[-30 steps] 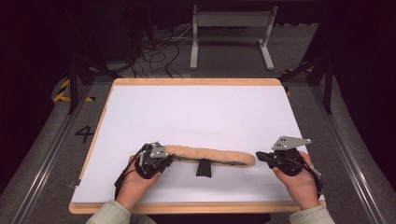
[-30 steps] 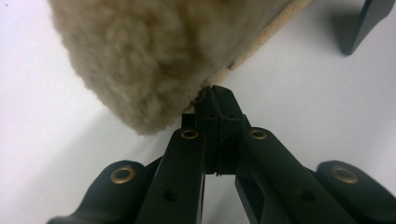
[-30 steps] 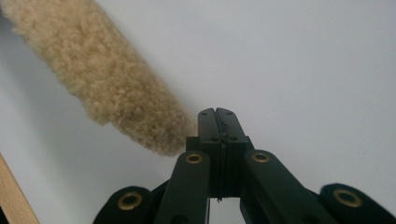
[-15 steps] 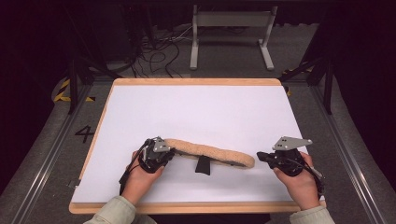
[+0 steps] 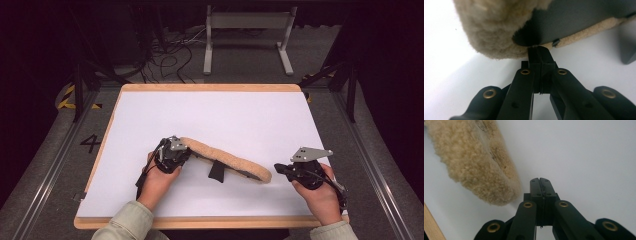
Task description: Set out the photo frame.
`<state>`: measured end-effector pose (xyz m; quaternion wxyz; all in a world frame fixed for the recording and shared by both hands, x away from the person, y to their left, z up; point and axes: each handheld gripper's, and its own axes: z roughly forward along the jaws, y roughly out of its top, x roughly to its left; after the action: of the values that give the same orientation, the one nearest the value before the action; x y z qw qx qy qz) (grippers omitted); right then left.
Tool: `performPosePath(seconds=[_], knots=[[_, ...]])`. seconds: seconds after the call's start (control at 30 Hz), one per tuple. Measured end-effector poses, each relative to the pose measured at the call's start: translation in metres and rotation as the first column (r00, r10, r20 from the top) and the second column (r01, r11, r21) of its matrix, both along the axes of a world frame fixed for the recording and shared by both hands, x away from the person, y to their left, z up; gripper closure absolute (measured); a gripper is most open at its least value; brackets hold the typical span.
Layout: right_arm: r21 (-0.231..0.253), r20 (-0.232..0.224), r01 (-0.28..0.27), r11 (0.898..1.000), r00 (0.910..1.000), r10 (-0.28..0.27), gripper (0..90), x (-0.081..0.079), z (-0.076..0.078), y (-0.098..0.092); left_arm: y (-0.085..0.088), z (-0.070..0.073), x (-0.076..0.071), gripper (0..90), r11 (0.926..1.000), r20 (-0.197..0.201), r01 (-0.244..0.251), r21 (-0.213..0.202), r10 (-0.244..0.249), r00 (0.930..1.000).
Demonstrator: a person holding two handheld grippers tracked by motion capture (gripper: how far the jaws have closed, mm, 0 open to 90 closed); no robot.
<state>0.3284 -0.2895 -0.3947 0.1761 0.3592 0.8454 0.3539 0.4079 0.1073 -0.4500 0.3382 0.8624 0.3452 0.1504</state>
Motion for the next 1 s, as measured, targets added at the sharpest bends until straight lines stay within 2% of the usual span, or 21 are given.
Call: performPosePath(seconds=[0.13,0.17,0.27,0.43,0.5,0.7,1.0], knots=[[-0.007,-0.004,-0.003,1.000,1.0000,0.003,90.0,-0.001,-0.002,0.000,0.001,0.001,0.000,90.0,1.0000,0.005,0.006,-0.001,-0.006,1.0000],[-0.007,-0.008,-0.005,1.000,1.0000,0.005,90.0,-0.001,-0.002,0.000,0.003,0.002,-0.002,90.0,0.9999,0.002,0.011,-0.012,-0.011,0.9999],[-0.018,-0.018,-0.013,1.000,0.9998,0.012,90.0,-0.001,-0.006,0.001,0.003,0.008,-0.010,90.0,0.9992,0.011,0.032,-0.025,-0.032,0.9994],[-0.037,-0.036,-0.029,0.999,0.9990,0.027,90.0,-0.002,-0.012,0.005,0.004,0.015,-0.027,90.0,0.9967,0.020,0.077,-0.024,-0.077,0.9968],[-0.039,-0.041,-0.036,0.999,0.9986,0.034,90.0,-0.002,-0.013,0.007,0.007,0.017,-0.032,90.0,0.9954,0.017,0.080,-0.052,-0.079,0.9967],[-0.068,-0.051,-0.064,0.996,0.9969,0.061,90.0,-0.006,-0.016,0.017,0.019,0.019,-0.037,90.0,0.9928,-0.006,0.078,-0.090,-0.079,0.9968],[-0.067,-0.072,-0.113,0.991,0.9916,0.108,90.0,-0.019,-0.015,0.027,0.022,0.020,-0.046,90.0,0.9904,-0.016,0.094,-0.102,-0.096,0.9953]])
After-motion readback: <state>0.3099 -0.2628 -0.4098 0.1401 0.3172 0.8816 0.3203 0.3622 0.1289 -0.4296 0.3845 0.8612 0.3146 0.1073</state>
